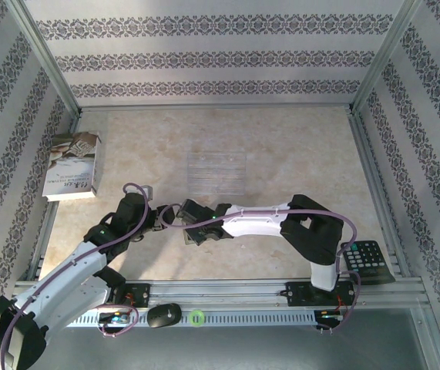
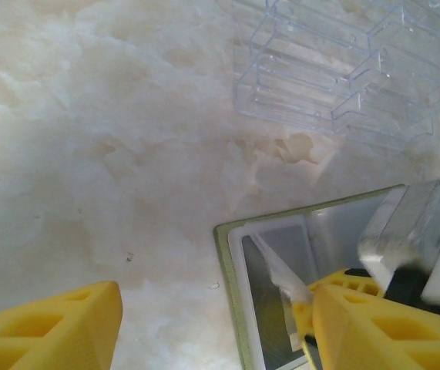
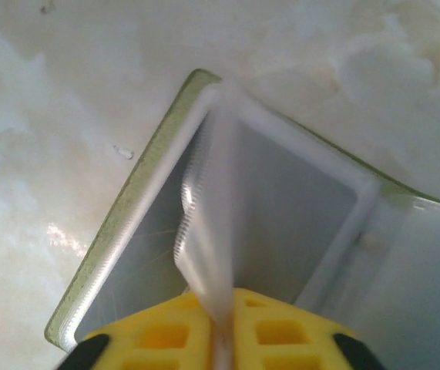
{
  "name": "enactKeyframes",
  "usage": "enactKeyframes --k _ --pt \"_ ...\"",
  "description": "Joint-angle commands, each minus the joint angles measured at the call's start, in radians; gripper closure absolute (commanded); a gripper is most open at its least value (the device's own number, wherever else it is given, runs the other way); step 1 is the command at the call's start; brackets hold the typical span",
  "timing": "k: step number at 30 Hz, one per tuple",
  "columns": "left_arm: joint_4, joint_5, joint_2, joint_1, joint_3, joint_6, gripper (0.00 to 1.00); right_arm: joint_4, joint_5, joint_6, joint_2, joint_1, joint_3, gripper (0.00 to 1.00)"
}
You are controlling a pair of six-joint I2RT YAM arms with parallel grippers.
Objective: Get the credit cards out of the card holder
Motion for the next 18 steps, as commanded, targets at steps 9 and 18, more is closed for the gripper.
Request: enactKeyframes --k 9,18 --pt "0.342 0.159 0.128 -0.039 -0.093 -0.086 0.65 0.356 -0.162 0.117 -0.095 -0.071 -0.222 1.0" --pt "0.48 0.191 0.339 -0.097 -0.081 -0.132 1.0 0.454 -0.146 0.171 -0.148 -0.079 -0.292 1.0"
